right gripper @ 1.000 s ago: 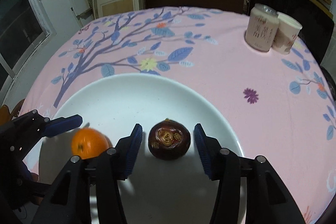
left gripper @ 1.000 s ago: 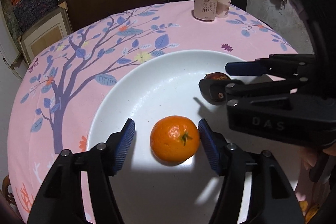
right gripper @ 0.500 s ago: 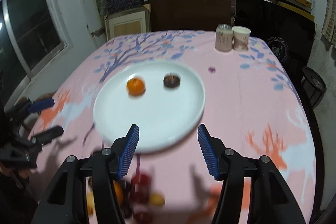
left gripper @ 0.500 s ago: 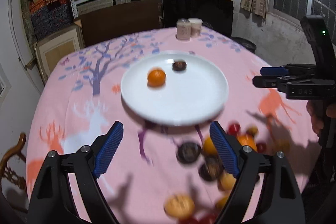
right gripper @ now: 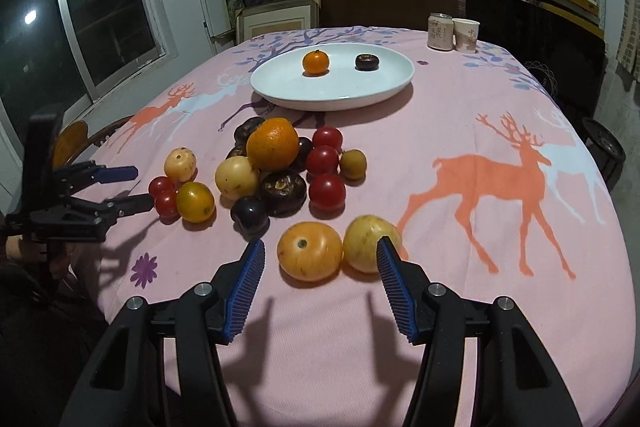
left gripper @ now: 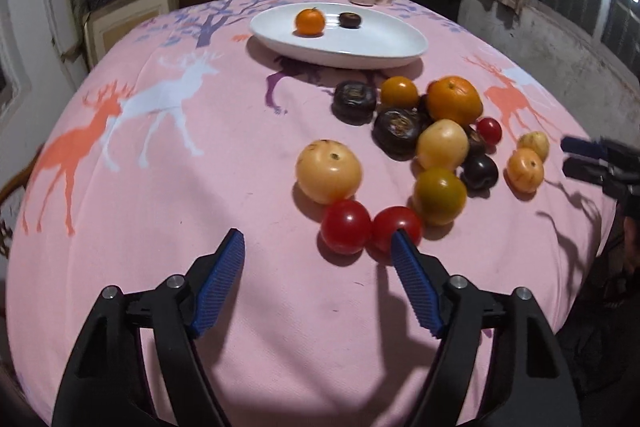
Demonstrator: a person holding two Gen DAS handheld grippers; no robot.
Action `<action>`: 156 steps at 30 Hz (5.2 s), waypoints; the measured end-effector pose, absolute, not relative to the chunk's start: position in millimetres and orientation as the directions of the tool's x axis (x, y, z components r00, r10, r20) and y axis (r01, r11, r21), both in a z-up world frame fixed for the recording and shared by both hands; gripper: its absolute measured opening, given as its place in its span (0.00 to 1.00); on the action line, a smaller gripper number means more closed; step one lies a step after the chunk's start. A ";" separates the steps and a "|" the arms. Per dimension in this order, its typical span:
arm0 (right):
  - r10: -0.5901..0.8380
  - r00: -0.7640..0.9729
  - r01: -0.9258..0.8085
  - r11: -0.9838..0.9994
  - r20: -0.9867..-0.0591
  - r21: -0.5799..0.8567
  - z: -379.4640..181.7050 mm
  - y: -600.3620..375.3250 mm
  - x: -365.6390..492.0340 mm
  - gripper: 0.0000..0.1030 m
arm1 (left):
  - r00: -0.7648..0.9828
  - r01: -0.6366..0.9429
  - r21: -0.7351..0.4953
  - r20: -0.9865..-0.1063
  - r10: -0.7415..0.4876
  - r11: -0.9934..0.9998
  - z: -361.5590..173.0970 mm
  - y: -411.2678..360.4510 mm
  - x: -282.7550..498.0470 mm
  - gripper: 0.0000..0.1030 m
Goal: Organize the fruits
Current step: 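Grasp a red cherry tomato with the left gripper while the right grasps a yellow-orange fruit, then place the cherry tomato and yellow-orange fruit on the plate, open both grippers, then grasp another red cherry tomato with the left gripper while the right grasps a pale yellow fruit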
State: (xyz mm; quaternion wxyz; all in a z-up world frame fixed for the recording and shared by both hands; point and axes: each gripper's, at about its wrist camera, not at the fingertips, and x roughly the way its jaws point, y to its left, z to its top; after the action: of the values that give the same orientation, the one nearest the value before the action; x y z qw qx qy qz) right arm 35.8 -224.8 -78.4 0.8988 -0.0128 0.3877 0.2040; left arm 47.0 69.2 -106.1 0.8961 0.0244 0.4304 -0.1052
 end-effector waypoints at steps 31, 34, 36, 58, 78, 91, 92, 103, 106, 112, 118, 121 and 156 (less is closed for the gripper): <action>0.385 0.575 -0.445 0.888 -0.721 0.120 -89.7 -207.3 27.3 0.57 | 0.668 0.178 -0.018 -0.732 -0.134 0.984 -114.8 61.6 62.0 0.26; 0.394 0.561 -0.458 0.880 -0.728 0.124 -93.2 -203.3 29.5 0.57 | 0.673 0.172 -0.023 -0.728 -0.135 0.985 -114.1 63.7 58.2 0.26; 0.386 0.550 -0.450 0.884 -0.740 0.127 -98.5 -201.2 34.2 0.57 | 0.670 0.163 -0.033 -0.730 -0.136 0.986 -114.9 66.5 56.9 0.26; 0.338 0.598 -0.389 0.915 -0.727 0.105 -110.2 -193.9 55.5 0.43 | 0.665 0.156 -0.032 -0.736 -0.130 0.987 -120.2 70.0 54.2 0.26; 0.432 0.602 -0.427 0.885 -0.672 0.187 -76.9 -202.4 66.1 0.43 | 0.688 0.194 -0.061 -0.703 -0.180 0.979 -85.1 63.8 54.8 0.26; 0.402 0.610 -0.429 0.892 -0.682 0.143 -18.3 -173.7 253.5 0.43 | 0.680 0.284 -0.025 -0.699 -0.220 0.958 -34.2 25.5 237.8 0.26; 0.382 0.609 -0.419 0.899 -0.695 0.127 -25.5 -168.1 270.8 0.43 | 0.669 0.282 -0.021 -0.713 -0.212 0.959 -40.2 22.9 255.4 0.26; 0.283 0.549 -0.383 0.922 -0.787 0.064 -93.6 -134.1 354.3 0.43 | 0.566 0.217 0.040 -0.819 -0.093 0.975 -102.2 19.9 343.2 0.27; 0.286 0.559 -0.382 0.922 -0.778 0.065 -94.9 -131.7 358.6 0.44 | 0.573 0.204 0.051 -0.816 -0.077 0.978 -104.6 19.2 349.5 0.30; 0.280 0.630 -0.386 0.922 -0.725 0.022 -63.1 -144.0 327.1 0.61 | 0.632 0.177 0.068 -0.773 -0.061 0.982 -81.6 22.1 323.9 0.65; 0.302 0.680 -0.418 0.908 -0.668 -0.014 -22.1 -174.4 230.8 0.61 | 0.705 0.197 0.043 -0.701 -0.111 0.979 -38.6 45.7 229.4 0.80; 0.314 0.678 -0.426 0.905 -0.665 -0.007 -23.1 -189.1 180.3 0.64 | 0.711 0.211 0.049 -0.693 -0.119 0.976 -36.3 55.9 174.9 0.84; 0.261 0.633 -0.351 0.936 -0.729 0.030 -114.1 -215.1 73.8 0.39 | 0.628 0.347 0.060 -0.756 -0.185 0.936 -120.7 15.1 44.3 0.30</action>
State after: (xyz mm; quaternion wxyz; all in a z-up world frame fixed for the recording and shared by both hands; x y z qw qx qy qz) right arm 73.8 -215.1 -114.1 0.9017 -0.0574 0.3935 0.1697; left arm 44.3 15.1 -120.7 0.8966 0.1003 0.4050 -0.1482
